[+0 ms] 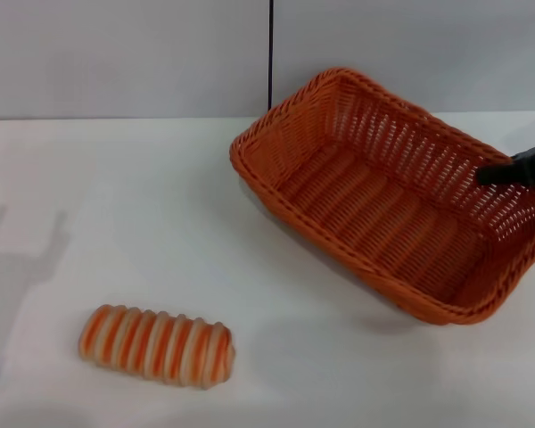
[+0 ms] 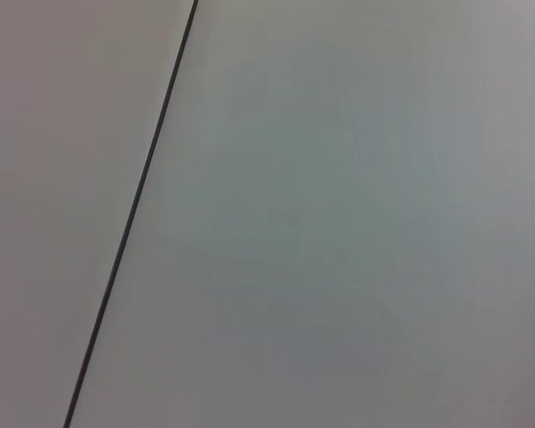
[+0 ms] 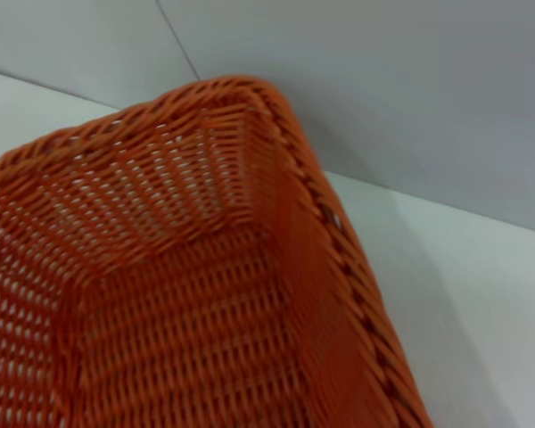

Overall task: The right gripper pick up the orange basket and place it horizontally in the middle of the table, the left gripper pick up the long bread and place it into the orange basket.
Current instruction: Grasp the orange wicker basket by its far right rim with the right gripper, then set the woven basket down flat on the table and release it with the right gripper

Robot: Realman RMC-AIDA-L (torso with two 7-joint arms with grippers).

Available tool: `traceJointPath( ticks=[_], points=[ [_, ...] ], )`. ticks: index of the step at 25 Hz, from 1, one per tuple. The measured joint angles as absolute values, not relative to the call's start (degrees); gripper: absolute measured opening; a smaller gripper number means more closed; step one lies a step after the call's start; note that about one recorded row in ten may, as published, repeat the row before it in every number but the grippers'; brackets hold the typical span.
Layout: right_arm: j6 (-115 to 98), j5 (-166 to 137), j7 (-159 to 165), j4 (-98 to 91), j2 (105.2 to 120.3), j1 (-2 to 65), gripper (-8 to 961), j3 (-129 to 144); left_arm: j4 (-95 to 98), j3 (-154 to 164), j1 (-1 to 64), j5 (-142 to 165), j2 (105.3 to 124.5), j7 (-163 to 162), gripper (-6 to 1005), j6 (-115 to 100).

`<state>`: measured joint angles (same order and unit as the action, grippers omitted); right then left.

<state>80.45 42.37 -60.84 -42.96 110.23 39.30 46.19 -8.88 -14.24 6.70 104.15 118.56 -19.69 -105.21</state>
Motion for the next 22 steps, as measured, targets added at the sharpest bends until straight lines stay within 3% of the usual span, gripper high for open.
traceJointPath(
  ticks=[2,13,22],
  points=[
    [80.6,42.4,-60.9,-43.2,110.32,39.2,206,46.2,-8.9,-14.2,6.7,104.1,118.56,-19.7,861,-105.2],
    [86.5,51.4,-69.7,-53.8,112.62,34.1,163,43.3,-8.9,-14.3,7.2,103.9,118.56,-19.7,860,-105.2],
    [97.1,65.1,-78.1,-55.3,110.45,30.9,162,38.7,-8.9,-14.6,7.4,103.8,118.56,-19.7,861,-105.1]
  ],
)
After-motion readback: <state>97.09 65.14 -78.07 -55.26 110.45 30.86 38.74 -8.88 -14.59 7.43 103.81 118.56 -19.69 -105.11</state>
